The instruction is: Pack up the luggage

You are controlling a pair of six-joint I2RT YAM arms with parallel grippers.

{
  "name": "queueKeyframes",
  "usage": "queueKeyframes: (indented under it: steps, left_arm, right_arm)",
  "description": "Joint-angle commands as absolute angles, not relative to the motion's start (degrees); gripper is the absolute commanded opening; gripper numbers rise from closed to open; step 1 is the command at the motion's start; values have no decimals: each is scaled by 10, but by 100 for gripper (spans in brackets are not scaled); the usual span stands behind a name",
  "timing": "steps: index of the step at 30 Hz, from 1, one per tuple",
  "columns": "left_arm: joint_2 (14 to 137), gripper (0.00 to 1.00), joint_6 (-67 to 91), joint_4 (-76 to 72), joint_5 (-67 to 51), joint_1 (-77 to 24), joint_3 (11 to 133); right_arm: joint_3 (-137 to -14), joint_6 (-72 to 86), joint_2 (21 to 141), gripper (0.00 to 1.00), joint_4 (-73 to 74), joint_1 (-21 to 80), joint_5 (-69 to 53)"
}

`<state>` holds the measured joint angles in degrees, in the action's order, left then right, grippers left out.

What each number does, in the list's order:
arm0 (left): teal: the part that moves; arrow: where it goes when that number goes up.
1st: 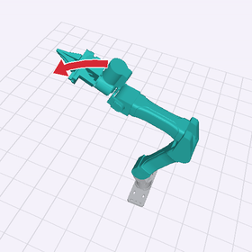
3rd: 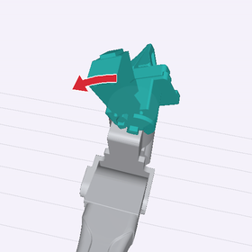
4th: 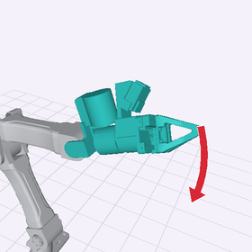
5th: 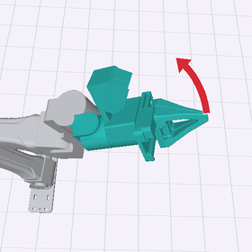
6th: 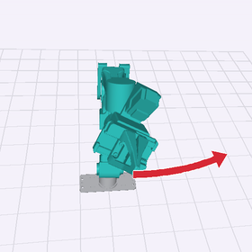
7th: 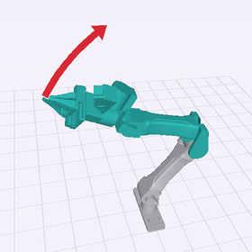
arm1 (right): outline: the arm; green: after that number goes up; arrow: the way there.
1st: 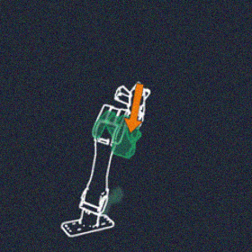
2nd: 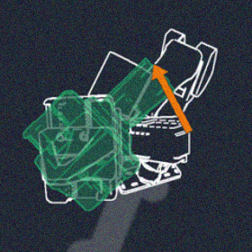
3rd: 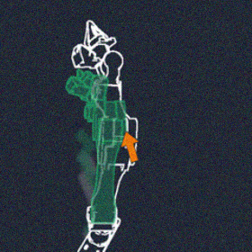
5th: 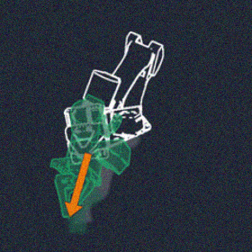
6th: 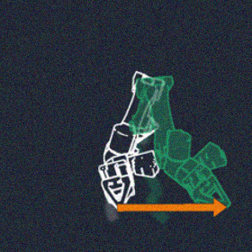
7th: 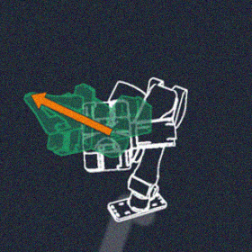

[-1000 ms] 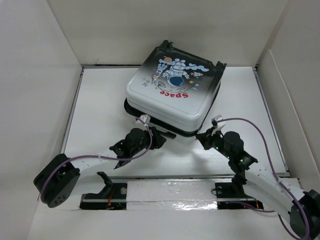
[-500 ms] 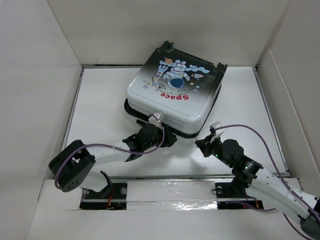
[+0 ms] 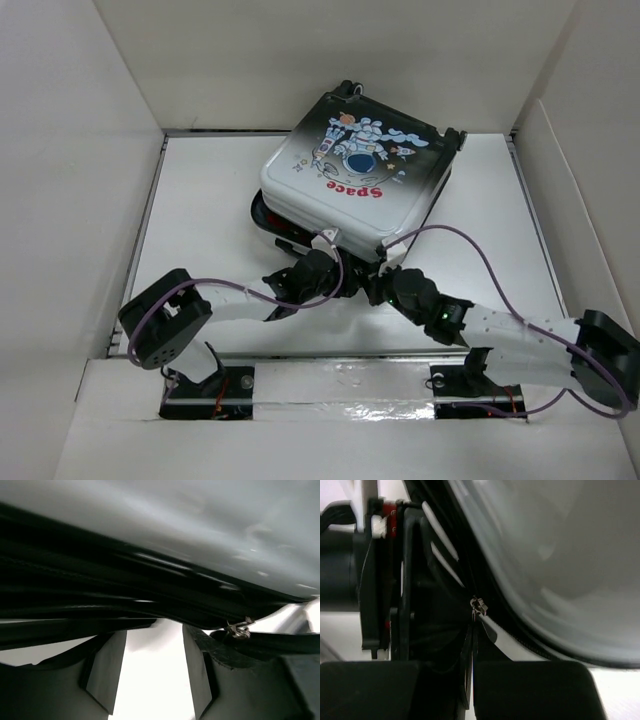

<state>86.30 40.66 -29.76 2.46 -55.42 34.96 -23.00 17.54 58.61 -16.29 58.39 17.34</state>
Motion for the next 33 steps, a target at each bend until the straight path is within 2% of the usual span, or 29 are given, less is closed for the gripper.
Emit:
queueKeyframes:
  steps: [1, 5, 6, 9, 12, 17, 20, 24, 26, 29, 33]
  left_arm:
    - [819, 47, 388, -342, 61, -539, 363]
    - [673, 52, 399, -286, 81, -477, 262]
    - [597, 53, 396, -267, 88, -462, 234]
    - [469, 55, 391, -152, 159, -389, 244]
    - [428, 55, 409, -133, 148, -258, 271]
    - [518, 49, 532, -273, -44, -8, 265]
    - [603, 48, 569, -316, -60, 31, 283]
    - [746, 47, 570, -323, -117, 36, 365]
    - [777, 47, 570, -339, -145, 19, 376]
    - [801, 46, 560, -350, -118, -23, 367]
    - [830, 46, 564, -388, -101, -75, 324]
  right_arm:
    - [-270, 209, 651, 0, -370, 613, 153]
    - [-253, 218, 637, 0, -392, 613, 166]
    - [-247, 218, 630, 0, -392, 613, 165]
    - [-242, 215, 610, 0, -372, 613, 151]
    - [-243, 213, 609, 0, -354, 613, 140]
    - [-236, 207, 598, 0, -346, 613, 112]
    - [-235, 200, 576, 0, -323, 613, 109]
    - [-222, 194, 549, 0, -316, 613, 100]
    - [-223, 191, 540, 0, -309, 613, 93]
    - [-244, 175, 545, 0, -293, 613, 64]
    - [-299, 151, 617, 0, -294, 619, 18]
